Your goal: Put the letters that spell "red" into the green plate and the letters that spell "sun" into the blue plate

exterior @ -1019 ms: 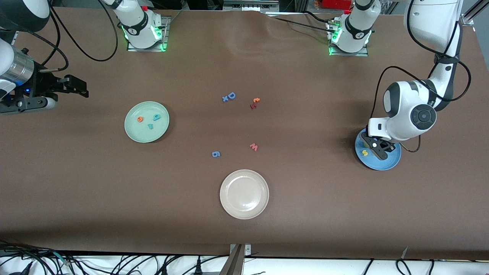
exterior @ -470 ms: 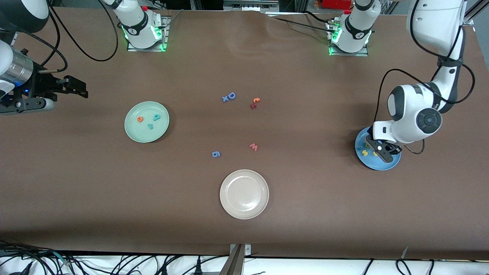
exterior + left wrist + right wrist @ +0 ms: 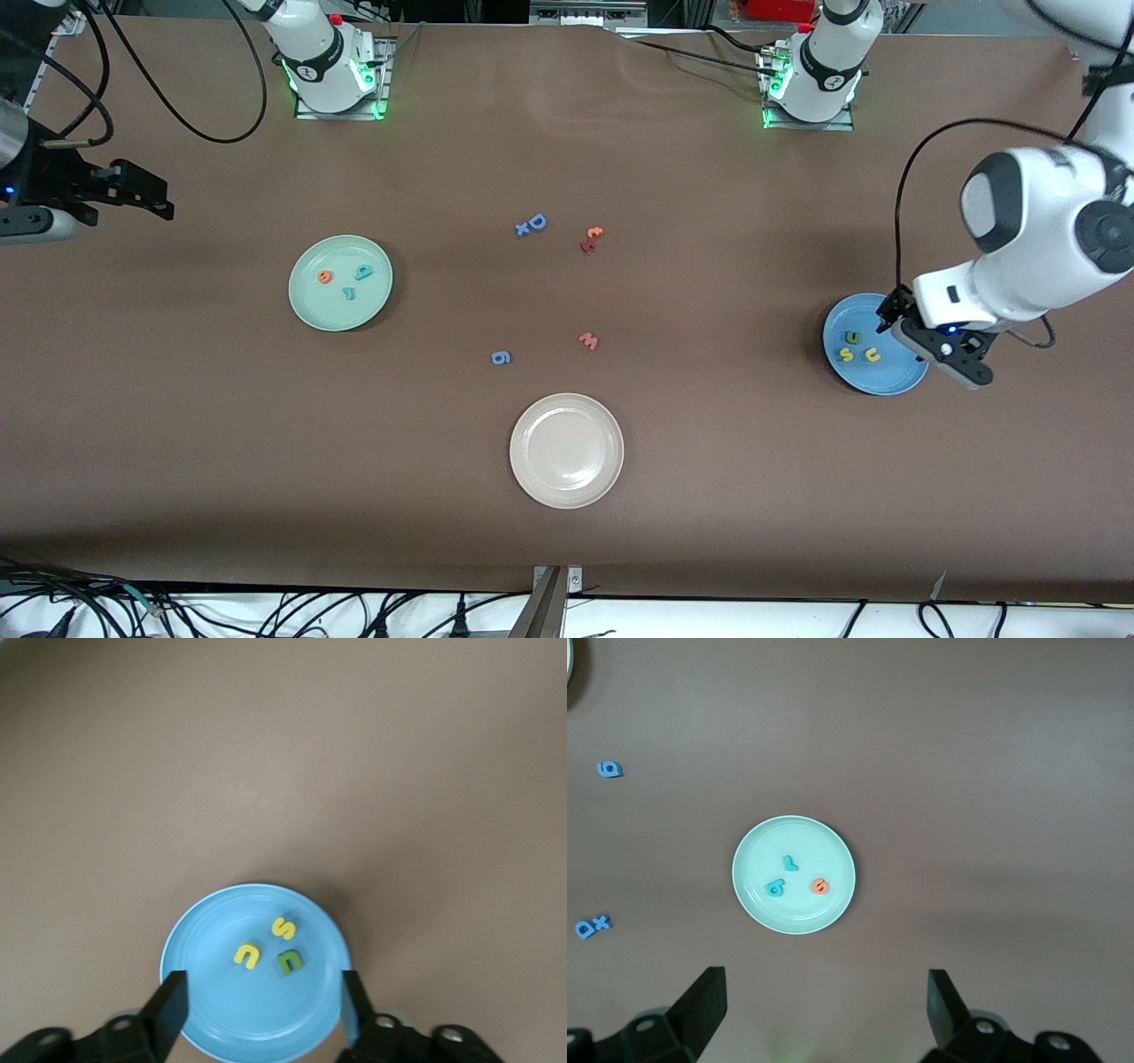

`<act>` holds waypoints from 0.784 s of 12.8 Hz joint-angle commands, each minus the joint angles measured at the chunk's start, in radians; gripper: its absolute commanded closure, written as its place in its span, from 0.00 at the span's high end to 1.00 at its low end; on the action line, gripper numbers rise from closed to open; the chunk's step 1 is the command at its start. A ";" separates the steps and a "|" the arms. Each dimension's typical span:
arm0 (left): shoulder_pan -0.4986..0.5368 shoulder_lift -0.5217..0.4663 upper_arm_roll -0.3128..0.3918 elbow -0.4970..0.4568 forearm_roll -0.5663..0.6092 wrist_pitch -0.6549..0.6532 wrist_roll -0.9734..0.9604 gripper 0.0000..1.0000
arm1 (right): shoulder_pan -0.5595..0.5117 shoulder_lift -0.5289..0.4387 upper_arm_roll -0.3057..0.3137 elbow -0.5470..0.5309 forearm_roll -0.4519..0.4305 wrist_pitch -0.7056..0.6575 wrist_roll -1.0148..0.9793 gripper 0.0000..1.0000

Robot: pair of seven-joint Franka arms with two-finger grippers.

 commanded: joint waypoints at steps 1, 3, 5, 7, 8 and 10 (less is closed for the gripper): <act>0.038 -0.111 -0.056 -0.022 -0.048 -0.037 -0.096 1.00 | -0.007 -0.027 0.005 0.010 -0.002 -0.013 -0.002 1.00; 0.070 -0.169 -0.097 -0.017 -0.037 -0.090 -0.210 1.00 | -0.007 -0.020 0.005 0.024 -0.004 -0.008 0.001 1.00; 0.101 -0.209 -0.104 0.013 -0.034 -0.141 -0.292 1.00 | -0.007 -0.018 -0.003 0.022 -0.004 -0.011 -0.001 1.00; 0.121 -0.212 -0.107 0.033 0.042 -0.141 -0.337 1.00 | -0.008 -0.018 -0.019 0.022 -0.005 -0.011 -0.004 1.00; 0.122 -0.214 -0.107 0.042 0.082 -0.140 -0.337 1.00 | -0.005 -0.015 -0.030 0.024 -0.004 -0.011 -0.008 1.00; 0.122 -0.212 -0.157 0.082 0.211 -0.137 -0.380 1.00 | 0.032 -0.015 -0.061 0.022 -0.010 -0.007 -0.004 1.00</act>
